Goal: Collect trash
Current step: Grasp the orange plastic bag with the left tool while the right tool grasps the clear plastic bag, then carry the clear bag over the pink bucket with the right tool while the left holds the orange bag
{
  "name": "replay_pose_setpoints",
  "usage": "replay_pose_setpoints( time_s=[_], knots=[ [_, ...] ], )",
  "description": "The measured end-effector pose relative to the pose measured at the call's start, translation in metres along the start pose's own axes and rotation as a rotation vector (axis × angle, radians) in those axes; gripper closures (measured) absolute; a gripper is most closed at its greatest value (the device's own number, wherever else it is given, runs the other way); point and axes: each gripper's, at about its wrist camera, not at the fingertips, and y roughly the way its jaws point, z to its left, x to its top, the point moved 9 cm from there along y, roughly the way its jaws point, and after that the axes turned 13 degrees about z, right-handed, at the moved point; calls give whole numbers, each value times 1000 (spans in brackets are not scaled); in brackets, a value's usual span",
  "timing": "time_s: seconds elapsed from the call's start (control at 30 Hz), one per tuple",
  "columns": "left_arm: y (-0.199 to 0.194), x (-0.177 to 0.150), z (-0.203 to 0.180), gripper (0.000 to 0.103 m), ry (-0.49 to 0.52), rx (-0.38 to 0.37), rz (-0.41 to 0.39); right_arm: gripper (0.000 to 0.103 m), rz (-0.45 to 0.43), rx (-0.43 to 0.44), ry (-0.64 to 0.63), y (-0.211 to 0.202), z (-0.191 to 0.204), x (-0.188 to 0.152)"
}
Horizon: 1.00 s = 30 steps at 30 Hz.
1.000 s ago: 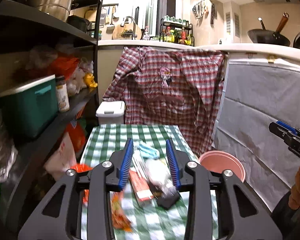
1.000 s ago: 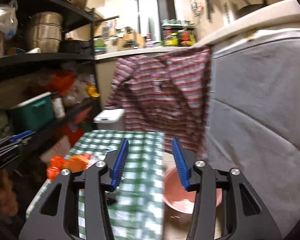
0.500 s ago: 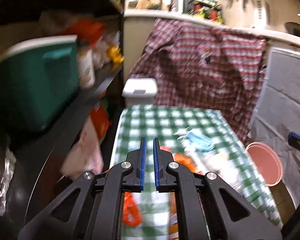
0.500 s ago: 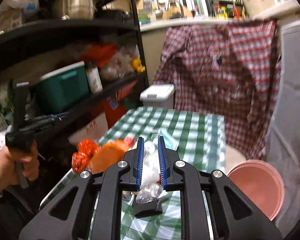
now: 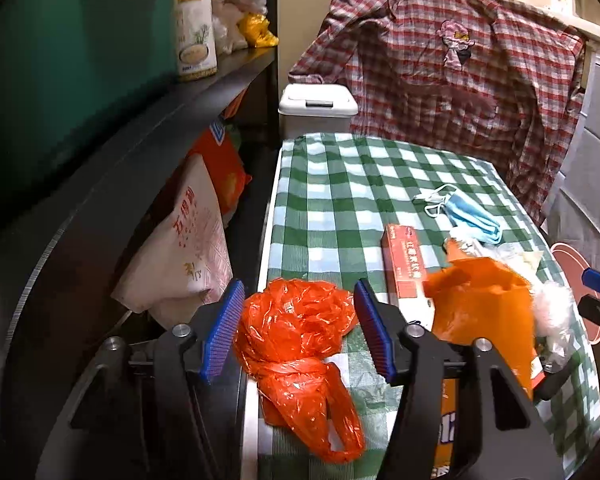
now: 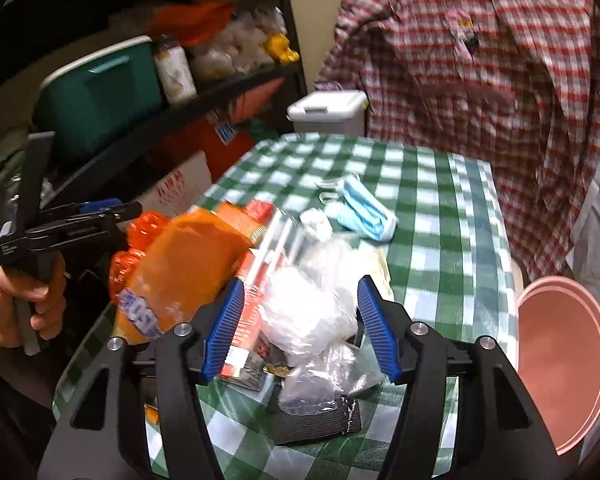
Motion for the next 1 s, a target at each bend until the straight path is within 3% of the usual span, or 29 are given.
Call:
replay_pose_setpoints(
  time_s=[0.17,0.47,0.67,1.0],
  knots=[
    [24,-6,-4,46,13,7,65,42,70,-5,30,23,-11,-6],
    [39,-9,-2,46,28,66,105,41,140,9,56,41,-20,-18],
    [37,-7,-1,68,33,83,108,53,132,19,44,36,-18,-18],
    [3,7,-6,73,13,59,19,60,37,2,27,-8,-17,-9]
  ],
)
